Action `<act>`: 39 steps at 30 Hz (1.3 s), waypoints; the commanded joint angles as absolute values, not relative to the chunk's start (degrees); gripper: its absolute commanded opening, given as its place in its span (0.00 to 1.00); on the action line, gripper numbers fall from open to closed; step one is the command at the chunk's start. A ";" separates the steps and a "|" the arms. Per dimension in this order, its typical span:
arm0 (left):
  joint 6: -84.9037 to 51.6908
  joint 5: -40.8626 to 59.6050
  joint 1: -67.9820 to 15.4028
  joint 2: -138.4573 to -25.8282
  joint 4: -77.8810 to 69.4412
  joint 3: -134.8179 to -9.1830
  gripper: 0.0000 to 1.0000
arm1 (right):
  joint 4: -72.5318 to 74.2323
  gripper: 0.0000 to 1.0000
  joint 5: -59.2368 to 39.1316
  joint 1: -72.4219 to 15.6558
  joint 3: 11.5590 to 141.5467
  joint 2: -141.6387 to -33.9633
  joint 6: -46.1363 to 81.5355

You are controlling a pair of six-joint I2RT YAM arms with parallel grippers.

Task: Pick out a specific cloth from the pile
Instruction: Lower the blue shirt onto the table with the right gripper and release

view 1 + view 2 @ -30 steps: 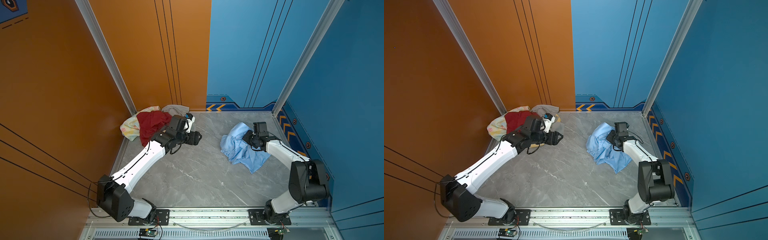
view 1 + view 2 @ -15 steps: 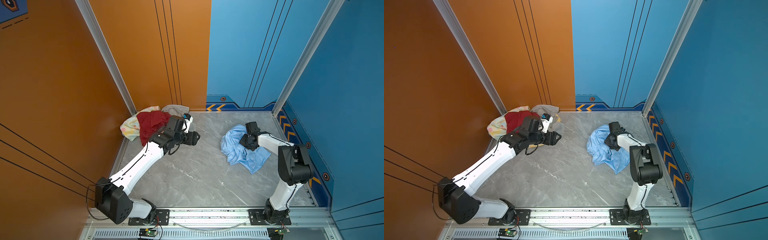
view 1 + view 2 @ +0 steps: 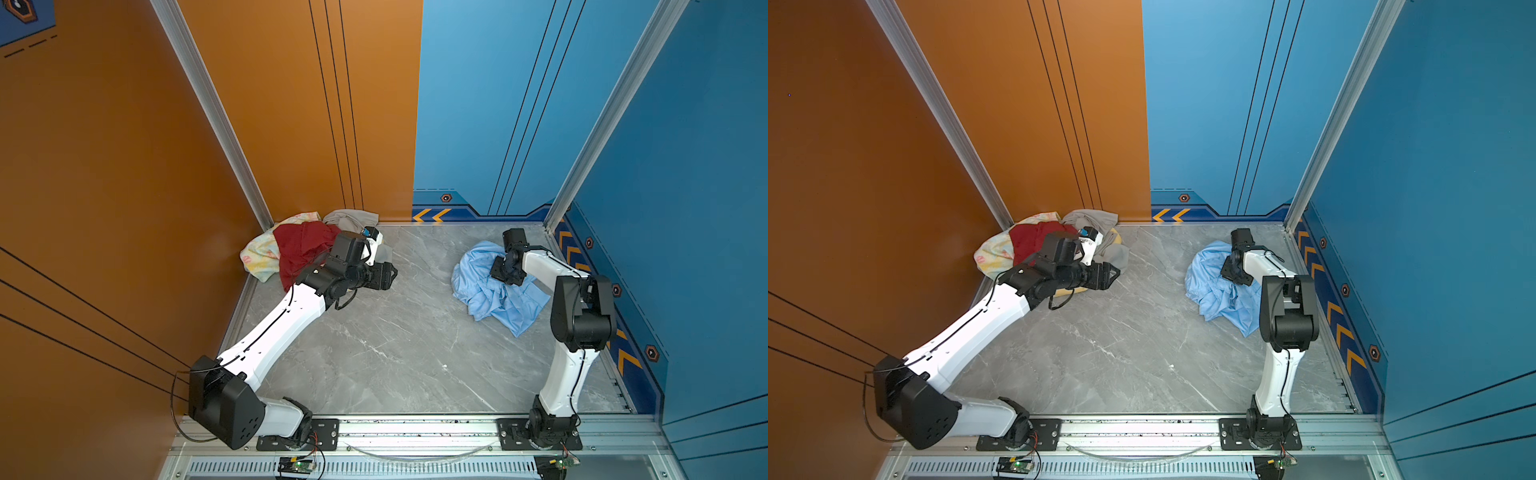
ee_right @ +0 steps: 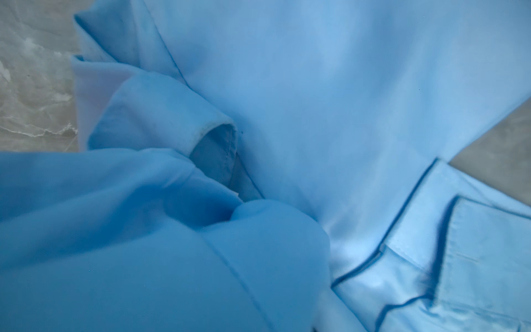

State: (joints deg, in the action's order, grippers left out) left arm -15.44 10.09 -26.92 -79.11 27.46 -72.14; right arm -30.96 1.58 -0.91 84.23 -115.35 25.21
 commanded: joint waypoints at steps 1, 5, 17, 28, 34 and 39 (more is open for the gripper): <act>-14.94 9.17 -26.20 -77.96 27.30 -71.11 0.74 | -36.72 0.20 2.03 0.76 89.21 -118.39 19.22; -14.68 9.22 -25.78 -78.13 27.12 -71.07 0.74 | -37.87 0.25 1.15 2.26 93.28 -122.10 16.40; -12.36 11.30 -24.72 -78.40 26.25 -70.43 0.76 | -43.70 0.32 -0.55 4.66 109.08 -131.97 6.53; -9.41 12.59 -24.04 -79.25 25.91 -70.72 0.77 | -48.07 0.44 -2.48 6.85 121.11 -138.49 1.38; -9.32 11.99 -23.65 -79.94 25.88 -71.19 0.77 | -48.17 0.50 -2.29 6.95 122.98 -138.31 0.70; -9.34 10.81 -23.64 -78.77 25.97 -71.02 0.78 | -48.16 0.58 -1.62 6.86 121.54 -135.09 0.77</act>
State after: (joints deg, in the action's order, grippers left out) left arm -10.26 11.11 -24.18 -79.40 26.52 -71.02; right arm -46.17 -2.72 6.81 121.67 -138.21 1.37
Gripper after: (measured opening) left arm 0.779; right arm 0.574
